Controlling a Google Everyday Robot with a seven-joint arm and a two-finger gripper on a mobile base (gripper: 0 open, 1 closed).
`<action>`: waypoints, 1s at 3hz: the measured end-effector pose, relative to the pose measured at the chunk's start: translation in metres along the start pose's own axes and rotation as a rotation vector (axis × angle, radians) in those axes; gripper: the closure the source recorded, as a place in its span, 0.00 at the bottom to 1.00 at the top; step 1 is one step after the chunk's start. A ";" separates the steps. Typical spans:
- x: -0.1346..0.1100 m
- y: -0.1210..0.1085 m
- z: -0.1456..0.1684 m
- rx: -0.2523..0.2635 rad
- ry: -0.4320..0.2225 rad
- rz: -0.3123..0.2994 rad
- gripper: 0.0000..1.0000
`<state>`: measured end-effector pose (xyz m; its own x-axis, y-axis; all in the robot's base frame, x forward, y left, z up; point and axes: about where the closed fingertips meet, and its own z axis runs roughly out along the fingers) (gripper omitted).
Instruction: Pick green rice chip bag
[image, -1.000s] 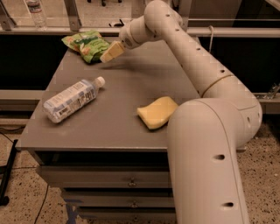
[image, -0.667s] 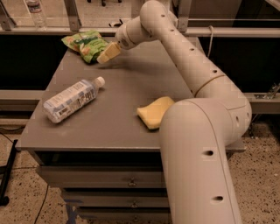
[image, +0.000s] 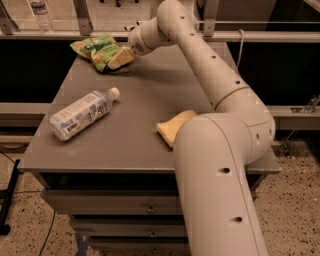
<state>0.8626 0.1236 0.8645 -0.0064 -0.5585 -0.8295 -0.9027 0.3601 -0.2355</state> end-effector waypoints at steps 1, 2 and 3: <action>-0.001 0.000 0.004 -0.009 -0.009 0.005 0.41; 0.001 0.000 0.006 -0.016 -0.017 0.014 0.64; 0.001 0.000 0.006 -0.019 -0.022 0.018 0.88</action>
Offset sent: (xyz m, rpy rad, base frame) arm 0.0068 -0.0028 0.0017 0.0379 0.0138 0.0040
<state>0.8656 0.1274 0.8608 -0.0133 -0.5357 -0.8443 -0.9105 0.3555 -0.2112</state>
